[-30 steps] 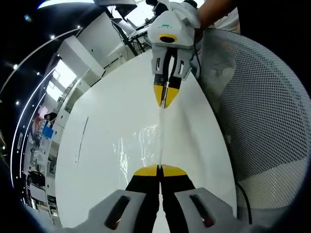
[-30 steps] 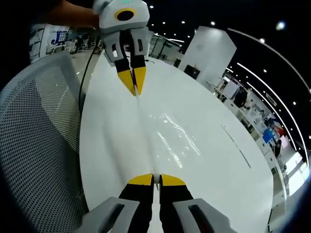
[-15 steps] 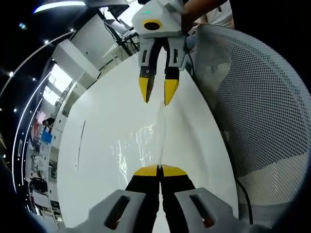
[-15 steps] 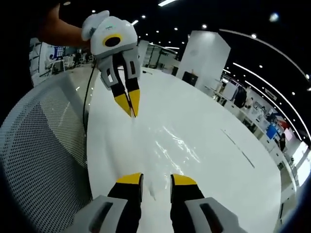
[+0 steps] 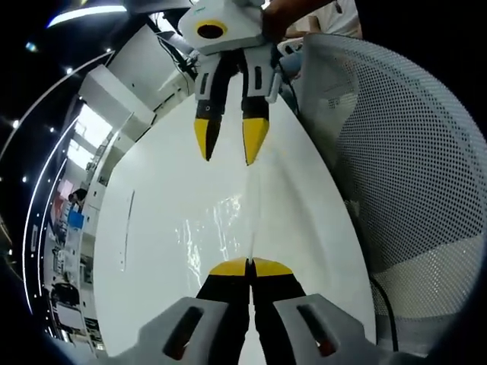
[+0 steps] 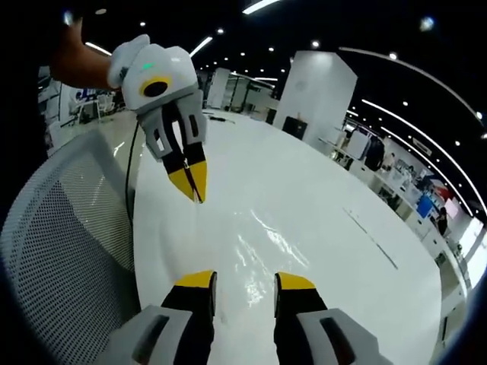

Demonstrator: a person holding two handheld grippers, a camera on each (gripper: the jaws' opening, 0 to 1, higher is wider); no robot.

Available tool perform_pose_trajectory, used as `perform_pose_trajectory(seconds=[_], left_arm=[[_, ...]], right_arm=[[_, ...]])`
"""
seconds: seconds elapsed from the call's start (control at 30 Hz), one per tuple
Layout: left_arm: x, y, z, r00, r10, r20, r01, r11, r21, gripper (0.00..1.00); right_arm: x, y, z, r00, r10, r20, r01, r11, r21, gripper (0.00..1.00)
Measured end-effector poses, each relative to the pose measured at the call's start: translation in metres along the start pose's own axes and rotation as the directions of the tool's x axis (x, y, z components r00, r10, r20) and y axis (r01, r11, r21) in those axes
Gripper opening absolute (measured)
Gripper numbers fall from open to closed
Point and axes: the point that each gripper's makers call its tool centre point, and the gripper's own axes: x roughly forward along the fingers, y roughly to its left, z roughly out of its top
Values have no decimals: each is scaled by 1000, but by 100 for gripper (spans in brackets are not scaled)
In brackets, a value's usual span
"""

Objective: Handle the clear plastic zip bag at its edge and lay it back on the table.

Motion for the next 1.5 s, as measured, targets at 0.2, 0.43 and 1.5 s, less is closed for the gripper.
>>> perform_pose_trajectory(seconds=[0.2,0.43,1.5], left_arm=[[-1,2,1,1000,9,1,-9,1000,7,0],[-2,3,3,1000,12,2,-12,1000,13,0],[-9,15,13,996,65,57,-64,998,-8,0]], right_arm=[[2,-2,5,1000,-1,3,1,1000,-2,30],[5,-1,7,1000,3,1,-3,1000,-8,30],[36,19,8,997,80,6,-80,997,16,0]])
